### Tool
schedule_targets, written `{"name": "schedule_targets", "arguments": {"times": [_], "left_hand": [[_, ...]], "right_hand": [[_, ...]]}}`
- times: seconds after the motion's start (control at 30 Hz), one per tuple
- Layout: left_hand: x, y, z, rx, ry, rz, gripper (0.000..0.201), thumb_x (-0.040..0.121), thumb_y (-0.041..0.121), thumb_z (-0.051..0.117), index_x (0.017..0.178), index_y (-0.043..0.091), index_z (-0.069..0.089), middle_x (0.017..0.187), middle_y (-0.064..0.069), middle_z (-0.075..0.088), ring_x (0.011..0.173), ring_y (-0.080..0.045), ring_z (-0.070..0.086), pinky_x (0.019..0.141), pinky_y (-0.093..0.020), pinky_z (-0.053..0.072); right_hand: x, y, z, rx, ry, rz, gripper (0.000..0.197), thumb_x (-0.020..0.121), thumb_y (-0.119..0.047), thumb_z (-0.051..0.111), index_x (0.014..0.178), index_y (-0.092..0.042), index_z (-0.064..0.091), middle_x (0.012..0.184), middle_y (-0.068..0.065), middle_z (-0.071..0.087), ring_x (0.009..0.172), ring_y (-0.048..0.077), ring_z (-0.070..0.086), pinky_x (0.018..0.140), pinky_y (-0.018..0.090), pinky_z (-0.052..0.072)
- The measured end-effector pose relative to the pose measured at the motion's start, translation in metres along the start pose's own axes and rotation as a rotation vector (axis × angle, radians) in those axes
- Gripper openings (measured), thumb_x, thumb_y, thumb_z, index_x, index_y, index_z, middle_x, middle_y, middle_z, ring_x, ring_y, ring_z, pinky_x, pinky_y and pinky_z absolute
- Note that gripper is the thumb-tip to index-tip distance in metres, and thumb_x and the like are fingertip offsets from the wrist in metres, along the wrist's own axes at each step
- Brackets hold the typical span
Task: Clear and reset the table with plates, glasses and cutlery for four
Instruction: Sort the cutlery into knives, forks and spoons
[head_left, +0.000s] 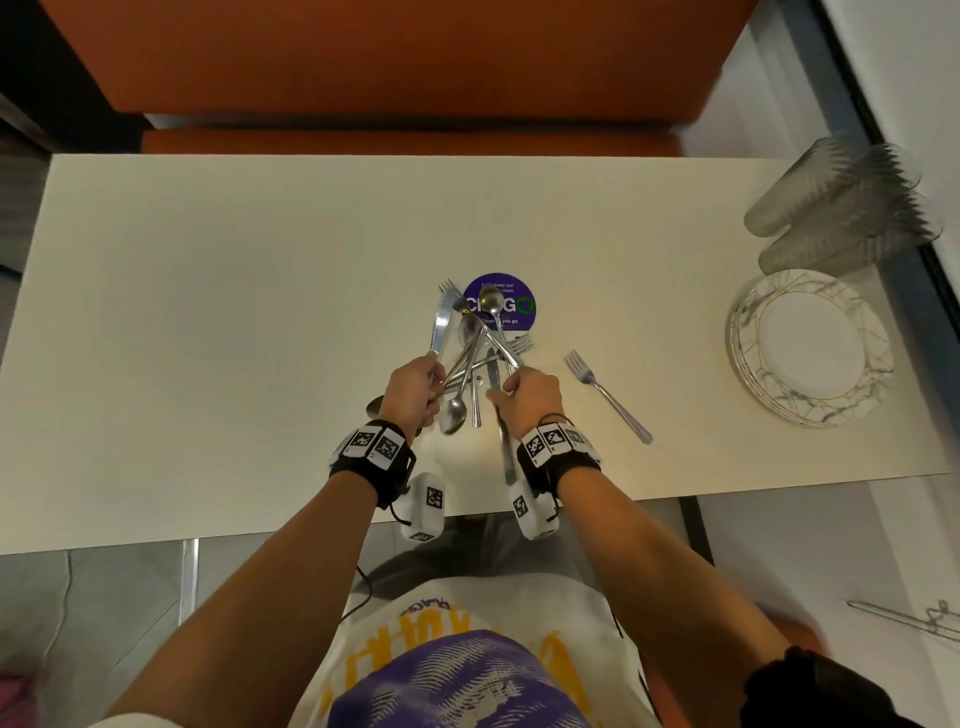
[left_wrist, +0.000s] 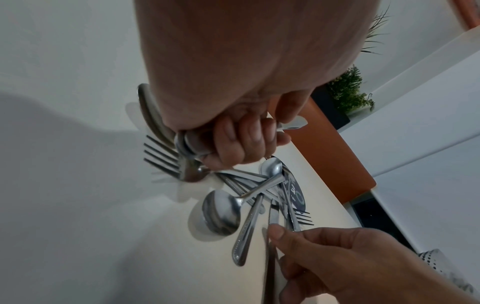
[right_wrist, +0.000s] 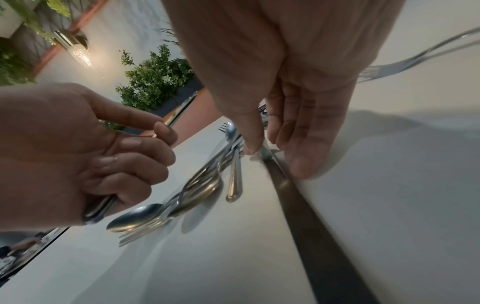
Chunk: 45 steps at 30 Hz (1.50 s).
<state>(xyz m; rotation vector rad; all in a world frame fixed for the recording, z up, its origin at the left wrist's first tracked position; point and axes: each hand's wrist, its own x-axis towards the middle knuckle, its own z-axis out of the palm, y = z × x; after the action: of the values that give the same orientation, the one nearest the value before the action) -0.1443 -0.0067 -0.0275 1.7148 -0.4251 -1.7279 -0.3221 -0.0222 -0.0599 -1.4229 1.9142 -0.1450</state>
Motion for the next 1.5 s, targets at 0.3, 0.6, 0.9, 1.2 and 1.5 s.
{"name": "schedule_targets", "arguments": {"times": [0.3,0.6,0.9,1.2,1.5], "left_hand": [[0.004,0.0,0.002,0.032,-0.015,0.003,0.033,0.106,0.036,0.045,0.078,0.018,0.052,0.059,0.004,0.036,0.043,-0.011,0.024,0.037,-0.022,0.02],[0.007,0.001,0.007,0.057,-0.012,-0.013,0.033,0.105,0.036,0.046,0.078,0.018,0.052,0.059,0.003,0.037,0.045,-0.012,0.025,0.039,-0.023,0.021],[0.004,0.004,0.013,0.079,-0.014,0.005,0.031,0.105,0.03,0.045,0.078,0.015,0.054,0.055,0.004,0.039,0.041,-0.011,0.025,0.04,-0.023,0.021],[-0.001,0.013,0.023,0.161,-0.01,0.069,0.024,0.103,0.027,0.04,0.087,0.016,0.054,0.06,0.001,0.046,0.043,-0.014,0.038,0.038,-0.02,0.026],[-0.004,0.033,0.061,0.1,-0.172,0.119,0.029,0.108,0.023,0.039,0.094,0.006,0.057,0.086,-0.022,0.071,0.071,-0.036,0.071,0.059,-0.039,0.056]], "right_hand": [[-0.007,-0.015,0.002,-0.106,-0.025,0.059,0.022,0.092,-0.025,0.063,0.098,-0.005,0.071,0.098,0.013,0.07,0.081,0.027,0.069,0.073,0.035,0.061],[-0.008,-0.012,0.0,-0.181,-0.068,0.099,0.018,0.085,-0.018,0.062,0.097,-0.005,0.064,0.102,0.013,0.066,0.092,0.027,0.066,0.077,0.035,0.059],[-0.008,-0.011,-0.006,-0.189,-0.058,0.07,0.027,0.089,-0.011,0.065,0.114,0.0,0.06,0.111,0.015,0.063,0.101,0.03,0.066,0.08,0.031,0.055],[-0.005,-0.012,-0.029,-0.254,-0.115,0.104,0.022,0.086,-0.019,0.073,0.105,-0.007,0.073,0.105,0.009,0.073,0.096,0.025,0.071,0.073,0.029,0.057],[0.002,-0.037,-0.109,0.388,-0.101,-0.049,0.012,0.089,-0.007,0.066,0.083,-0.013,0.075,0.081,0.01,0.076,0.071,0.028,0.076,0.076,0.045,0.064]]}}
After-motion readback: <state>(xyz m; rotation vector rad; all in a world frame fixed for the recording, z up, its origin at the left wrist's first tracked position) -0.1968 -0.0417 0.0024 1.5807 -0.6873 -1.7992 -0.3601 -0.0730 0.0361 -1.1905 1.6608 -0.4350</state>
